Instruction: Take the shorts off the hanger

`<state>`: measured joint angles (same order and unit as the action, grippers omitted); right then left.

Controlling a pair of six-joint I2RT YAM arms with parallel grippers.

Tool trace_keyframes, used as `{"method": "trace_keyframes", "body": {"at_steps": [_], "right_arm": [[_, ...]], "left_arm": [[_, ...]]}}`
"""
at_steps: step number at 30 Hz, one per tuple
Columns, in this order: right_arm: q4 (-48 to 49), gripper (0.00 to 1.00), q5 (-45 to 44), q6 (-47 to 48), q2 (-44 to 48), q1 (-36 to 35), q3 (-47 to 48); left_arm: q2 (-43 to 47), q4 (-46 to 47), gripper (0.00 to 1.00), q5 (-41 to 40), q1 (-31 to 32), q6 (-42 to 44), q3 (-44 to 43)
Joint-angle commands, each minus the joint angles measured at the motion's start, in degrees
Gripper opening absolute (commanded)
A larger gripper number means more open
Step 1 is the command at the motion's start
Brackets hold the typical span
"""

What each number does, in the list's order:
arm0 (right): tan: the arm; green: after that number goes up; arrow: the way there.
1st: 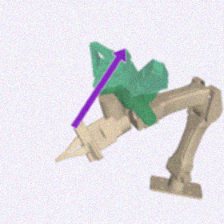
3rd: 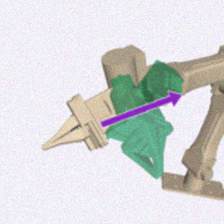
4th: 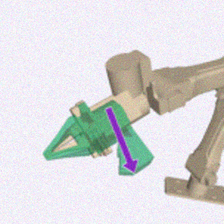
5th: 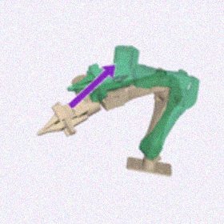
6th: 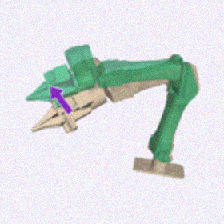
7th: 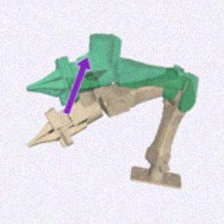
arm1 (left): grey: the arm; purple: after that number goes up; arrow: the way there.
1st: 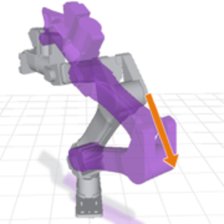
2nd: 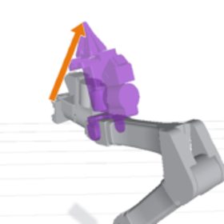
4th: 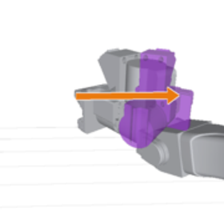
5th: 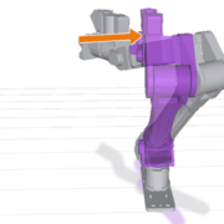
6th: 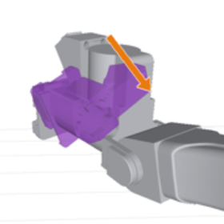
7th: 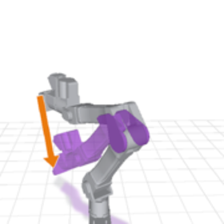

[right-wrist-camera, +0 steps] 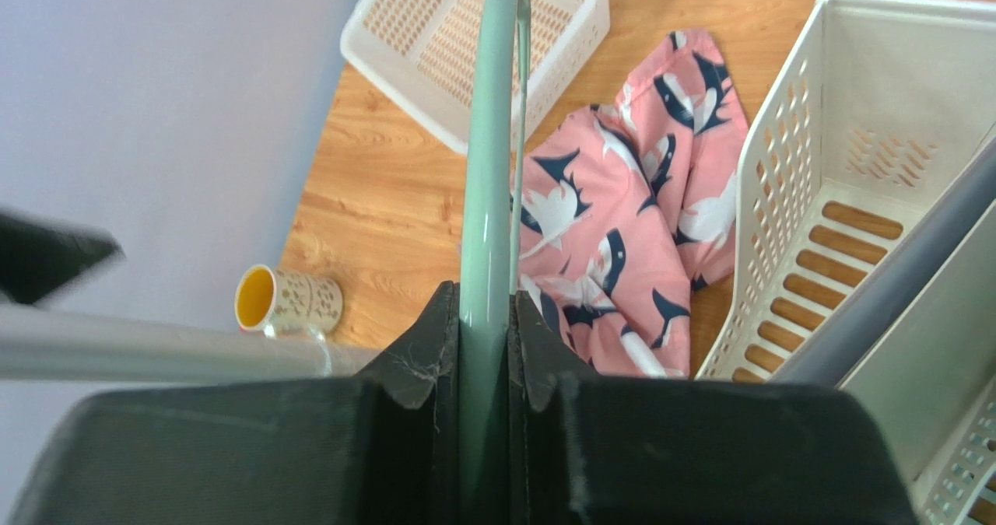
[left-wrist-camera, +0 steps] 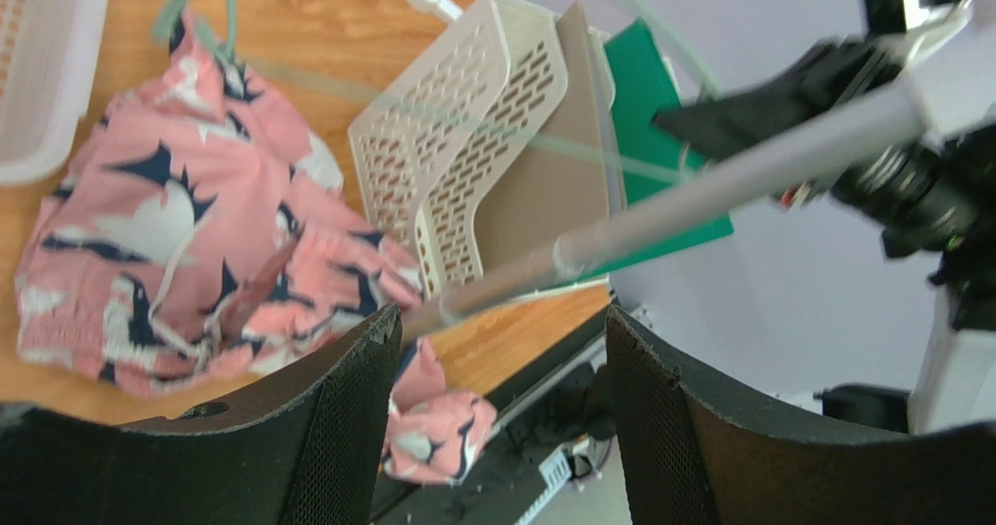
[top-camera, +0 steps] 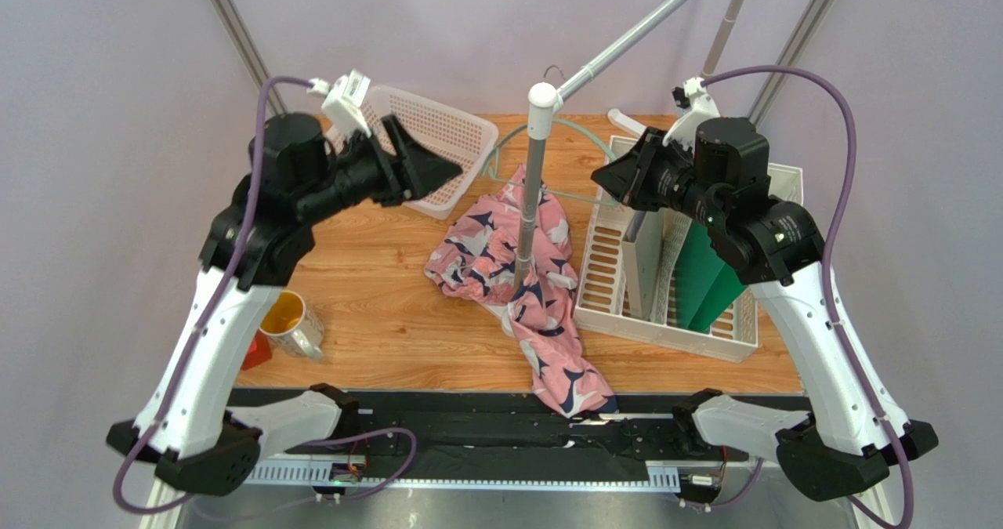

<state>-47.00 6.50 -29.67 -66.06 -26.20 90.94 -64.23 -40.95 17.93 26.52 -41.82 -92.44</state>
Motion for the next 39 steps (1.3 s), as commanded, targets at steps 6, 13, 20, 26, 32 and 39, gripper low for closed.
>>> {"method": "trace_keyframes", "body": {"at_steps": [6,13,20,26,32,39], "right_arm": [[9.5,0.0,4.1,-3.9,-1.7,10.9,7.7],[14.7,0.0,17.6,-5.0,-3.6,23.0,8.5],[19.5,0.0,27.1,-9.6,-9.9,31.1,12.6],[20.8,0.0,29.5,-10.1,-14.1,35.2,17.2],[23.4,0.0,32.9,-12.3,-17.3,40.9,20.7],[24.0,0.0,36.6,-13.3,-20.2,45.2,24.4]], "left_arm": [[14.2,-2.8,0.69,3.6,0.0,0.2,14.3],[13.7,-10.8,0.69,5.8,0.0,3.1,8.2],[14.8,-10.6,0.68,7.7,0.0,2.0,8.9],[14.4,-12.8,0.68,8.2,0.0,3.0,6.7],[14.8,-14.3,0.68,8.2,0.0,3.8,6.2],[15.3,-14.7,0.68,8.7,0.0,3.7,6.7]]}}
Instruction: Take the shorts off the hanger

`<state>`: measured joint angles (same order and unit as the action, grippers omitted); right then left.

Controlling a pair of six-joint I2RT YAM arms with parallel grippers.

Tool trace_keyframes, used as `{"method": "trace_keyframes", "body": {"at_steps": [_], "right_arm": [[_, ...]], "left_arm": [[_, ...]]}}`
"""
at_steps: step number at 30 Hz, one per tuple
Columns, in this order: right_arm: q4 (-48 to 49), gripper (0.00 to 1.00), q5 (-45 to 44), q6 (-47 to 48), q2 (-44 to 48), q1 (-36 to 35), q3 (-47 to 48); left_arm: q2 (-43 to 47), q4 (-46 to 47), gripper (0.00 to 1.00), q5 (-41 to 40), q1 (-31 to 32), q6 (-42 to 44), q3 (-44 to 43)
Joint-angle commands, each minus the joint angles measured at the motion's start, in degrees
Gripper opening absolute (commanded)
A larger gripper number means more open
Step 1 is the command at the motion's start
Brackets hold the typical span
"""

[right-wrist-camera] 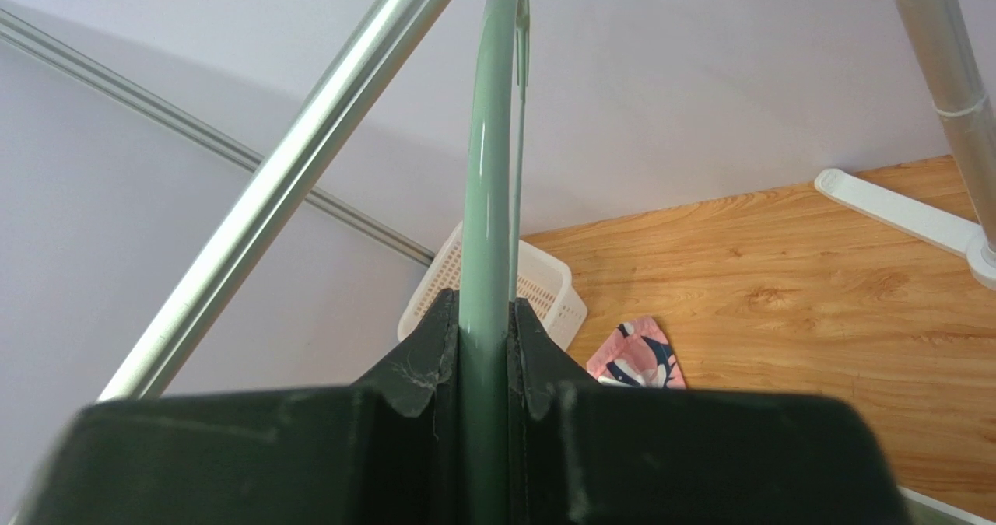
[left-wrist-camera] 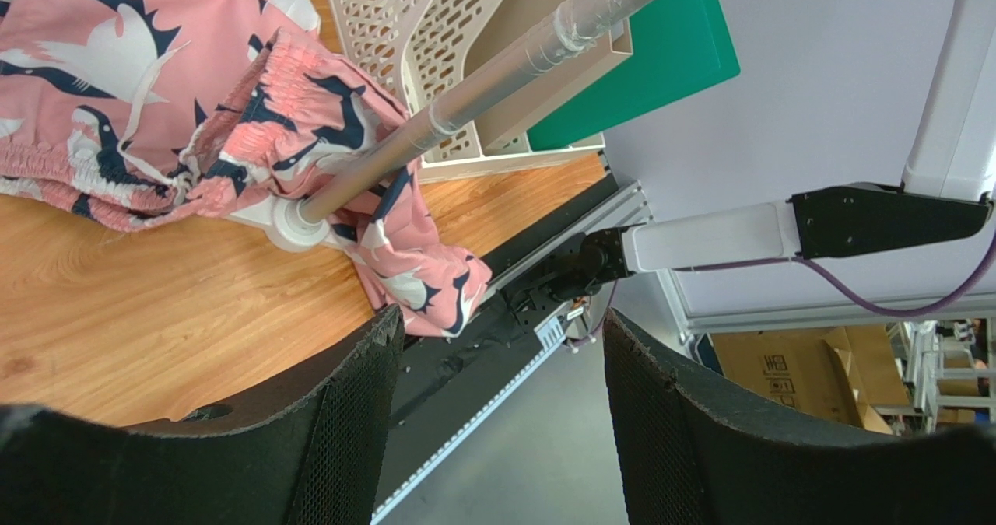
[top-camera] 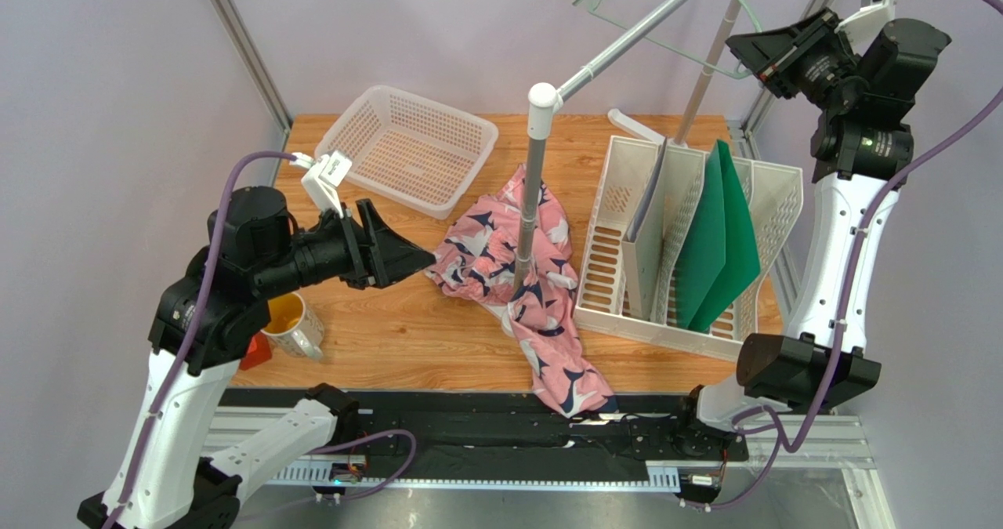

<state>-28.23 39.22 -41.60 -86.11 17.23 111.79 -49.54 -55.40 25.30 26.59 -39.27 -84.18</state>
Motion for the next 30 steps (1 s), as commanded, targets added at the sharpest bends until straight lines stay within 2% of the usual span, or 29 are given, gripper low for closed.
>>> {"method": "trace_keyframes", "body": {"at_steps": [1,14,22,25,27,28,30], "right_arm": [[5.2,0.0,3.8,-1.5,0.0,2.0,3.4],[7.2,0.0,4.1,-3.3,2.3,6.6,-1.7],[7.7,0.02,3.9,-3.9,3.8,7.9,-6.8],[4.4,0.15,1.4,-2.7,4.5,7.9,-8.3],[2.3,0.29,-0.1,-1.5,4.5,7.9,-8.3],[-0.8,0.4,-1.1,-0.9,4.5,7.9,-8.2],[-5.0,0.47,-3.9,0.0,4.4,8.0,-7.7]], "left_arm": [[0.8,-0.4,0.68,1.3,0.0,1.1,-1.6],[1.6,-1.0,0.68,2.2,0.0,1.2,-1.2],[1.7,-1.7,0.73,2.6,0.0,1.9,-1.2],[1.6,-1.7,0.73,3.0,0.0,2.0,-1.2],[1.6,-2.0,0.73,3.1,0.0,2.2,-0.9],[1.5,-2.1,0.74,3.1,0.0,2.2,-0.9],[1.3,-2.2,0.74,3.0,0.0,2.3,-0.7]]}}
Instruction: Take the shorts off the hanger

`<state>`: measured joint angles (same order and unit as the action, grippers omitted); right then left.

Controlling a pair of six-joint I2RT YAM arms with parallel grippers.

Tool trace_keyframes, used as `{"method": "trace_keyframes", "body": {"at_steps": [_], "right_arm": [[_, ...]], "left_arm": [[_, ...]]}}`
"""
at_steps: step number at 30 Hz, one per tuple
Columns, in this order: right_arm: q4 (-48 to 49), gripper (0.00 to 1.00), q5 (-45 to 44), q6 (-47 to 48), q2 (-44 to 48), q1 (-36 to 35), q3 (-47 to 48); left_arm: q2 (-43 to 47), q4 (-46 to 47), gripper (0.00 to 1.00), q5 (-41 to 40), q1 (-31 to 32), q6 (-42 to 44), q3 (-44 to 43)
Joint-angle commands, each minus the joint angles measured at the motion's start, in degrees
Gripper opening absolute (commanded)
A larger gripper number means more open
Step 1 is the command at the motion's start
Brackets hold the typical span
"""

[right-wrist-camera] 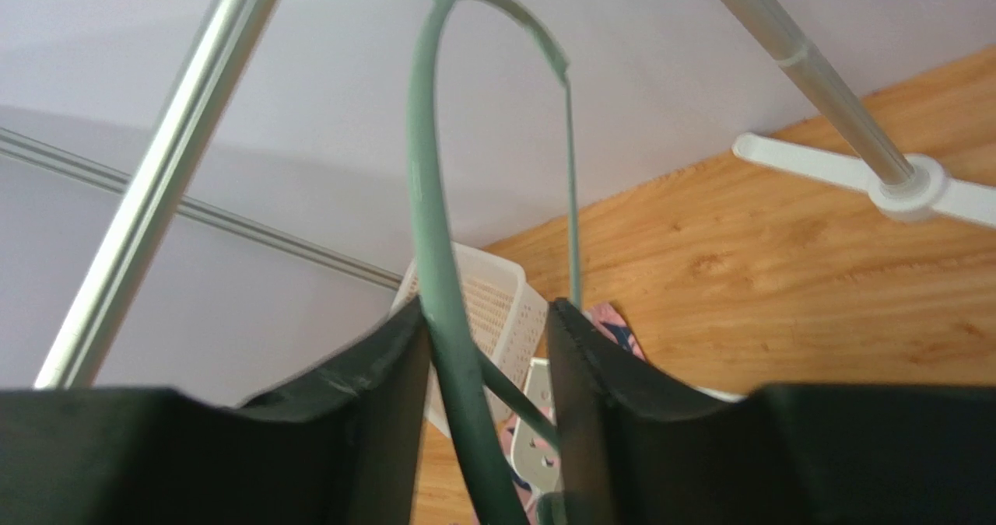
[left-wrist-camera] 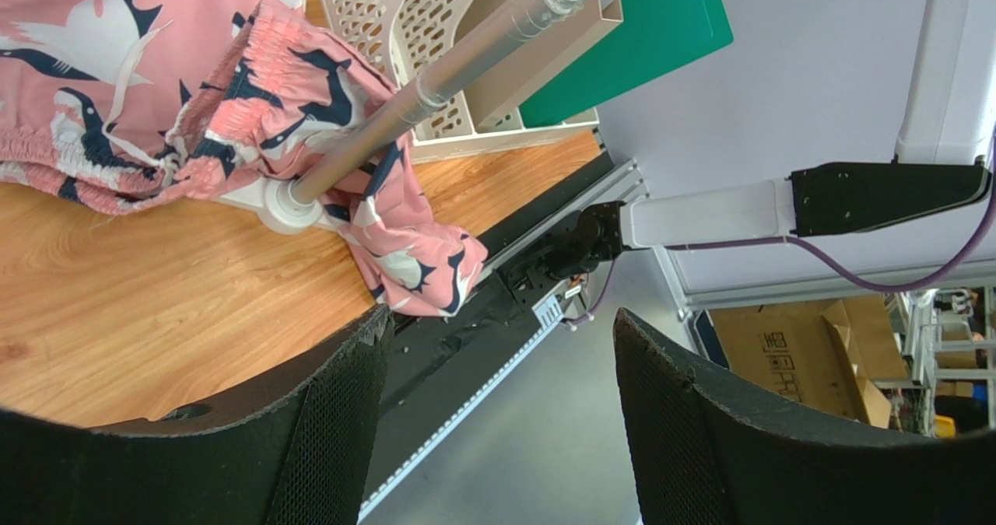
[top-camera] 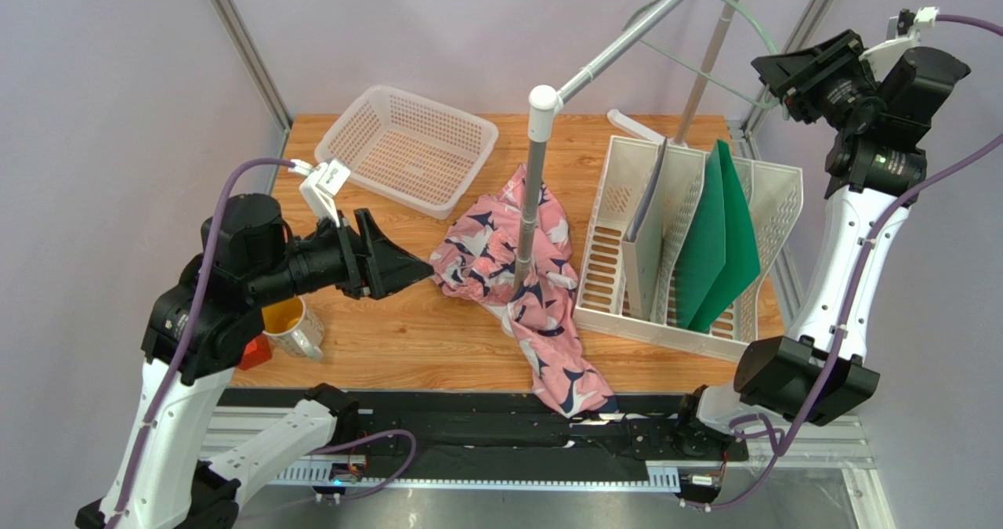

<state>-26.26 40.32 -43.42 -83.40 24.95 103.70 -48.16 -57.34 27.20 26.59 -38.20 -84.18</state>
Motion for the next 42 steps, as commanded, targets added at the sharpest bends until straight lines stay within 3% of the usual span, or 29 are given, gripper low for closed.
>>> {"method": "trace_keyframes", "body": {"at_steps": [1,5,10,17,23,27,30,35,42], "right_arm": [[-10.8,0.53,-5.3,2.5,1.1,0.3,0.8],[-22.1,0.57,-8.5,7.9,0.6,-0.5,3.4],[-35.0,0.63,-18.9,11.6,3.5,-2.6,4.0],[-44.4,0.65,-30.0,13.9,8.6,-6.9,4.3],[-51.9,0.66,-40.0,15.4,10.4,-21.5,10.5],[-49.4,0.66,-38.9,14.4,14.9,-34.0,3.4],[-47.1,0.66,-39.4,14.2,17.0,-38.1,0.0],[-39.8,0.66,-34.5,16.8,21.9,-39.6,-8.2],[-36.3,0.67,-31.4,19.2,23.4,-39.8,-12.0]], "left_arm": [[-0.2,-0.4,0.74,1.3,0.0,1.1,-0.5],[-1.5,-0.5,0.74,1.8,0.0,0.7,0.3],[-3.1,0.7,0.74,2.3,0.0,-0.3,2.0],[-5.6,5.8,0.74,3.5,0.0,-4.0,5.3],[-9.6,10.1,0.74,-1.0,0.0,-7.8,8.6],[-17.0,11.8,0.74,-1.1,-0.1,-7.5,7.9],[-23.8,10.6,0.73,0.9,0.0,-4.1,5.0],[-34.3,14.4,0.7,8.0,0.0,0.1,3.1],[-43.9,15.6,0.74,5.4,0.7,3.6,-1.7]]}}
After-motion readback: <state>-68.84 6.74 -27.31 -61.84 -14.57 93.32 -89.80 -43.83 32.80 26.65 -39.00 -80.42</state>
